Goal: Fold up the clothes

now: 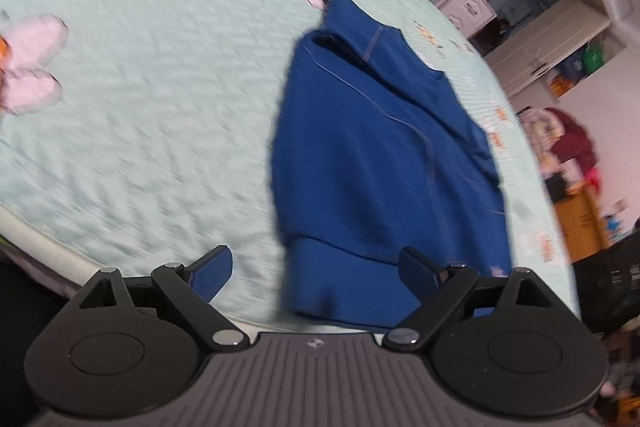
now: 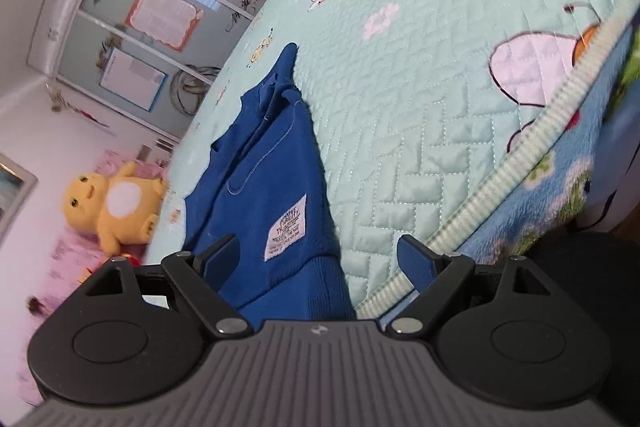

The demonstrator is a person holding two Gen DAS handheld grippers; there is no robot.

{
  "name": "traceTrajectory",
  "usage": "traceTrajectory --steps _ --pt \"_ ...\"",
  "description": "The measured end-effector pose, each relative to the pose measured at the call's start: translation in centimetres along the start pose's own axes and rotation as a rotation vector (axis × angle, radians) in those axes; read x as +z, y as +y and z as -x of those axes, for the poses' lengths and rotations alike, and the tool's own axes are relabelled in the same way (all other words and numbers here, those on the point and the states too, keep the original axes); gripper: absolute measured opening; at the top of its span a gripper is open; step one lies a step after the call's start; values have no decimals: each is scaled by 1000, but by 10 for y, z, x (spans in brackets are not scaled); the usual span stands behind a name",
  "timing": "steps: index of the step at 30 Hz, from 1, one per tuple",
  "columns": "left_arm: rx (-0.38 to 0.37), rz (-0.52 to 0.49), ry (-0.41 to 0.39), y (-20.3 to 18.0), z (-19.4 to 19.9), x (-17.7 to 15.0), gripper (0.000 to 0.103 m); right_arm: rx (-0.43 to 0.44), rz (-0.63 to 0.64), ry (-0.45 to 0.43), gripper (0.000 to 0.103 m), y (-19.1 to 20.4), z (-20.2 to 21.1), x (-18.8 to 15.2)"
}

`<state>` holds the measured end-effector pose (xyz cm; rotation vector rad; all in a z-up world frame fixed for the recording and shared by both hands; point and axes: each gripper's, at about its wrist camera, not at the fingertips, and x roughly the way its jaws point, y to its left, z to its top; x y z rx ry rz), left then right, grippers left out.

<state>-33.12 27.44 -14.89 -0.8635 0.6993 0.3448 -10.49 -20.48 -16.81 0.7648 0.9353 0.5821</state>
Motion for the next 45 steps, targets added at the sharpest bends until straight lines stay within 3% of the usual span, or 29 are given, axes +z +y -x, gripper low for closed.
traceTrajectory --steps 2,12,17,25,26,27,28,30,31,32,34,37,39,41,43,45 --pt "-46 39 28 -3 -6 1 92 -10 -5 24 84 -1 -6 0" --pt "-74 156 42 1 -13 7 94 46 -6 111 84 7 -27 -2" --pt "-124 203 58 3 -17 7 94 77 -46 169 51 2 -35 -5" --pt "-145 234 66 2 -22 7 95 130 -108 201 52 -4 -40 -6" --pt "-147 235 70 2 -24 7 86 132 -107 206 52 -4 -41 -6" --pt "-149 237 75 1 -26 7 70 134 -106 211 52 -4 -42 -6" --pt "-150 239 79 1 -28 7 60 136 -105 216 51 -3 -43 -7" --pt "-141 236 93 0 -32 4 19 139 -104 226 48 -3 -45 -7" --pt "-139 234 96 0 -33 3 13 141 -103 232 42 -2 -46 -7" --pt "-138 231 99 0 -35 1 12 143 -102 237 31 -2 -47 -7" --pt "-134 226 105 -1 -37 -2 11 147 -101 247 24 -1 -49 -8" --pt "-138 247 114 2 -40 -1 12 152 -99 262 25 0 -52 -8" --pt "-154 281 131 5 -43 0 27 150 -111 261 27 0 -53 -8" --pt "-169 293 125 6 -45 1 35 153 -113 258 27 0 -54 -8" --pt "-170 295 116 5 -46 3 31 155 -104 255 26 1 -55 -9" --pt "-129 266 100 -1 -43 4 7 150 -86 248 18 2 -53 -8"
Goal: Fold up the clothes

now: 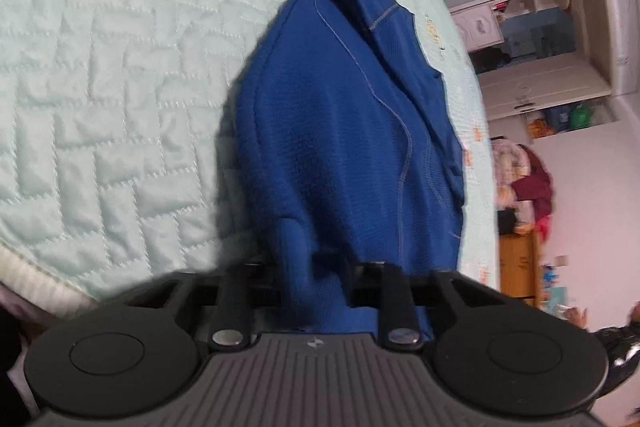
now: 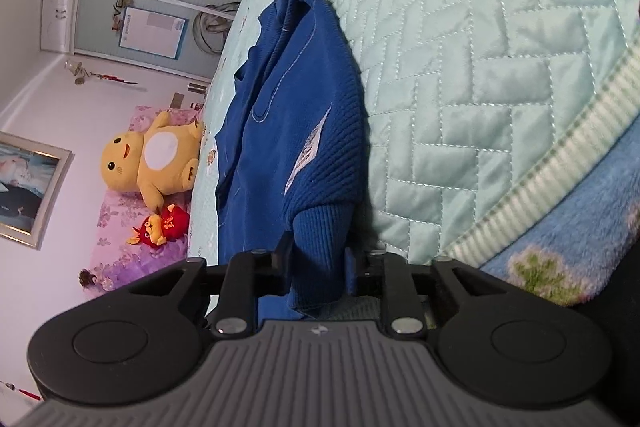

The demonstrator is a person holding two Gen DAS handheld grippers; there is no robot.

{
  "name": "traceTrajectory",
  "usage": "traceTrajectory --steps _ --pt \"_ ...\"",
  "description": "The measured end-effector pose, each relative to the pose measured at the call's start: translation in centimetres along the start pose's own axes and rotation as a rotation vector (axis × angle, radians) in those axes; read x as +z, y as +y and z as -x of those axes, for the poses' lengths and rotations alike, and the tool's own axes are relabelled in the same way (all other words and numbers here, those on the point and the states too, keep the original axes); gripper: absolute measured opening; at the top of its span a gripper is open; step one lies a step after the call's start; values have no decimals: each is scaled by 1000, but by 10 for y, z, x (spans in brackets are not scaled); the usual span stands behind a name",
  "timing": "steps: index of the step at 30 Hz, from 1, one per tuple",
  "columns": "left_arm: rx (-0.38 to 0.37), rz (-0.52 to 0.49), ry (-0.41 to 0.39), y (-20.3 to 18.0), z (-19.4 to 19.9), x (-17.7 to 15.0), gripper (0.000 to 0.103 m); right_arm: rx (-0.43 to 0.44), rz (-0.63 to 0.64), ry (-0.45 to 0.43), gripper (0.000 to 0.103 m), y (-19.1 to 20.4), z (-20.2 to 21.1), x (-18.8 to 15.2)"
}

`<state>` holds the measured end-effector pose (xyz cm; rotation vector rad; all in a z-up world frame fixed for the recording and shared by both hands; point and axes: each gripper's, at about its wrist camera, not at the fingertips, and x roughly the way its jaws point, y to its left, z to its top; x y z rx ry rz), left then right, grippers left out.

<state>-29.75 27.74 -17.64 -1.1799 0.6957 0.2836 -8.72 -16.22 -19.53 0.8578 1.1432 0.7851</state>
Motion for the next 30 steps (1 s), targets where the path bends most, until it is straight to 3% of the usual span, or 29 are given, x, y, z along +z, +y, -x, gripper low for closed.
traceTrajectory --steps 1,5,8,15,22,26,30 --pt "19 -30 -16 -4 3 -1 7 2 25 -18 16 5 4 -2" --pt "-38 -130 -123 -22 35 -14 6 25 105 -83 13 24 21 -9" --pt "-56 -143 -146 -24 55 -24 6 53 114 -110 13 33 36 -17" --pt "-88 -153 -134 -18 91 -54 6 66 136 -97 13 42 76 -44" --pt "-171 -132 -158 -21 144 -75 6 95 133 -12 13 58 122 -72" --pt "-216 -148 -165 -38 143 -66 6 106 130 -31 13 70 134 -67" --pt "-214 -193 -210 -64 124 -37 6 140 152 -85 13 93 118 -42"
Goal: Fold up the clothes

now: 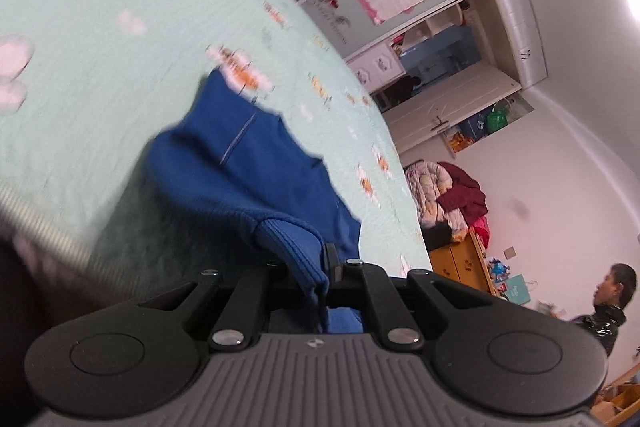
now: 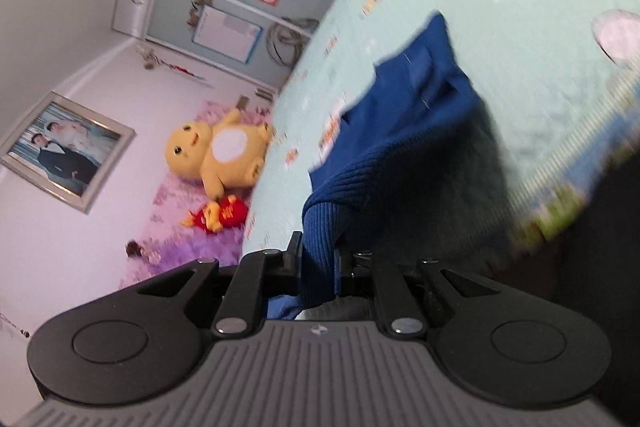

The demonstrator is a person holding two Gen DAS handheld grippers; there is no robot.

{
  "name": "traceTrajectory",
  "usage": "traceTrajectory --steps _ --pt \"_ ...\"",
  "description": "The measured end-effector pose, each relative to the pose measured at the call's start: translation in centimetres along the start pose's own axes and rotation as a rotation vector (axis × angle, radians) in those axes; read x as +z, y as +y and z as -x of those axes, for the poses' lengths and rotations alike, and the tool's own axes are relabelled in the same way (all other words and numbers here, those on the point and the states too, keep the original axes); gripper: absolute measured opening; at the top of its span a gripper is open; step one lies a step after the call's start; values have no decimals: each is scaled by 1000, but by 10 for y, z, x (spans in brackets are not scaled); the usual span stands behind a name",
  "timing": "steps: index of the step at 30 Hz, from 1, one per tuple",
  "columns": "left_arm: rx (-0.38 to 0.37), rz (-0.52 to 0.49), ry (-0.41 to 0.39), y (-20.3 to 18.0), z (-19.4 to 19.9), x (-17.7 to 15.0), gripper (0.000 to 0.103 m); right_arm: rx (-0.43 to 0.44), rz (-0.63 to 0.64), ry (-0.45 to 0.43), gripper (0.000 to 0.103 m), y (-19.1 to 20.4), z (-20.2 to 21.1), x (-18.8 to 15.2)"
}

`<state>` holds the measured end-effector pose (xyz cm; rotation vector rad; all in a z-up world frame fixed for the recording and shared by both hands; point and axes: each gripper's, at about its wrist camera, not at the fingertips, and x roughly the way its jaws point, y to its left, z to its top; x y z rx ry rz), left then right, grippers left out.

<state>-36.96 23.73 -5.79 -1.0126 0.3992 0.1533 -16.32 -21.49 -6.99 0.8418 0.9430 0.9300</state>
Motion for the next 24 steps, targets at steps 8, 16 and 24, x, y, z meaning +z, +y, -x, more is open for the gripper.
traceTrajectory --steps 8,16,24 --pt "37 -14 -23 -13 -59 56 6 -13 27 -96 13 17 -56 50" --pt "68 33 4 -11 -136 115 6 -48 -58 -119 14 4 -116 109" --pt "160 47 63 16 -239 167 7 -97 -167 -96 14 -31 -201 175"
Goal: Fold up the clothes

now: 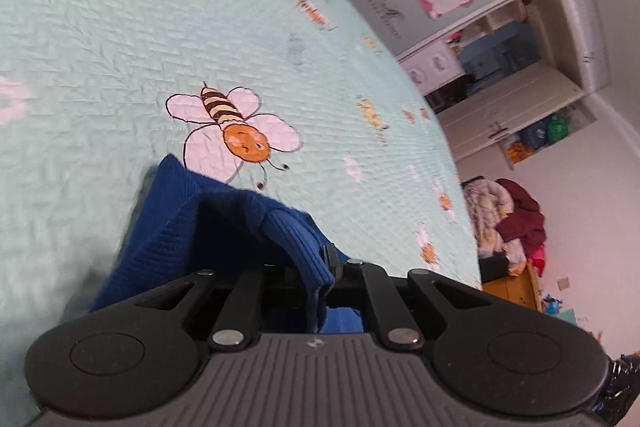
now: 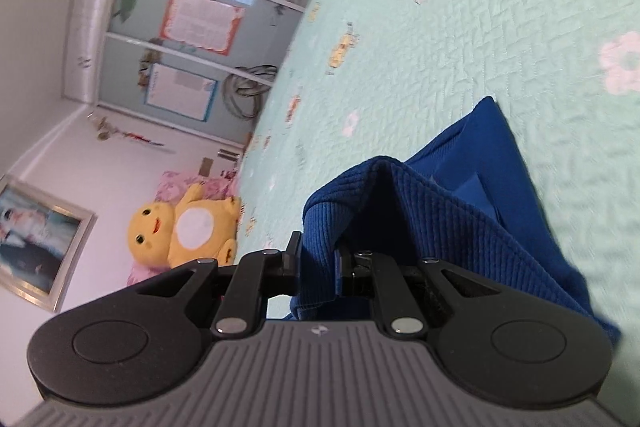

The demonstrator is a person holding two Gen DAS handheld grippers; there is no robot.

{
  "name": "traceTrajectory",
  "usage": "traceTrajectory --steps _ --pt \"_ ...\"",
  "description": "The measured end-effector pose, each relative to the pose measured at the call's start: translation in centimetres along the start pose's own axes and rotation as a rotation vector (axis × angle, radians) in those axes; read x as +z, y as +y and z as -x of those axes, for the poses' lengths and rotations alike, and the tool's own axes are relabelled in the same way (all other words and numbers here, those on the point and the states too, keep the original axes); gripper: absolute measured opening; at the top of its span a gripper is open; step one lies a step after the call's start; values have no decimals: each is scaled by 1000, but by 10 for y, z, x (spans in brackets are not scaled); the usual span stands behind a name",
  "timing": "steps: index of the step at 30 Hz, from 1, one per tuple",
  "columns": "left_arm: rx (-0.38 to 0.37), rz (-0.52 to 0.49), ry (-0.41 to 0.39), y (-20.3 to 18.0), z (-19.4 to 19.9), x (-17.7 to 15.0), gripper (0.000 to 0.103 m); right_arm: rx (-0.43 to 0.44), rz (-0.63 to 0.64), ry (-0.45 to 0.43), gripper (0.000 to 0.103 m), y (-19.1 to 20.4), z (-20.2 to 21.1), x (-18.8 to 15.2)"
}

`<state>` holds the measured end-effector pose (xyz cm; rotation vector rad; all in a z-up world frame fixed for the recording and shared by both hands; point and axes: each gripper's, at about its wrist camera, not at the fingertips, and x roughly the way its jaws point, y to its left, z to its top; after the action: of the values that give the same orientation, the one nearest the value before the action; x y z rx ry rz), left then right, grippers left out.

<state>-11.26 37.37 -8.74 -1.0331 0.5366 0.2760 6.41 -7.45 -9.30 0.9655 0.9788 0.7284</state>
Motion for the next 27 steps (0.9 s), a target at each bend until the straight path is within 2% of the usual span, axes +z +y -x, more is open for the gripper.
traceTrajectory --steps 3,4,6,7,8,9,11,14,16,18,20,21,22,24,26,27 --pt "48 30 48 10 -41 20 9 -41 -59 12 17 -21 -39 22" --pt "59 34 70 13 -56 26 9 -38 -44 10 18 -21 -40 21" --pt "83 61 108 21 -74 35 18 -32 -13 7 24 -19 -40 20" --pt "95 75 127 25 -84 40 20 -29 3 5 32 -18 -41 20" --pt "81 100 132 30 -86 42 24 -26 18 4 41 -18 -41 19" --pt "65 126 136 35 -88 45 31 -23 34 2 42 -17 -42 19" --pt "29 158 144 41 -86 50 39 -17 65 -1 47 -15 -43 17" --pt "14 116 120 35 -67 55 40 -9 111 -6 55 -13 -44 16" --pt "-21 61 75 23 -45 51 44 -3 142 -10 55 -12 -45 15" --pt "-54 -3 29 12 -23 42 53 3 173 -13 55 -10 -46 14" --pt "-47 -63 -23 4 -8 27 55 8 206 -16 55 -8 -46 12" --pt "-42 -92 -50 0 0 19 56 -31 302 -10 55 3 -49 0" --pt "-18 -131 -61 -3 1 9 56 -79 402 -8 55 14 -52 -14" --pt "95 -270 -81 -11 -6 -15 56 -218 634 -38 56 32 -65 -42" --pt "231 -467 -118 -20 -19 -40 55 -367 832 -79 56 32 -82 -62" --pt "284 -559 -135 -21 -28 -52 55 -413 894 -82 56 29 -92 -69"
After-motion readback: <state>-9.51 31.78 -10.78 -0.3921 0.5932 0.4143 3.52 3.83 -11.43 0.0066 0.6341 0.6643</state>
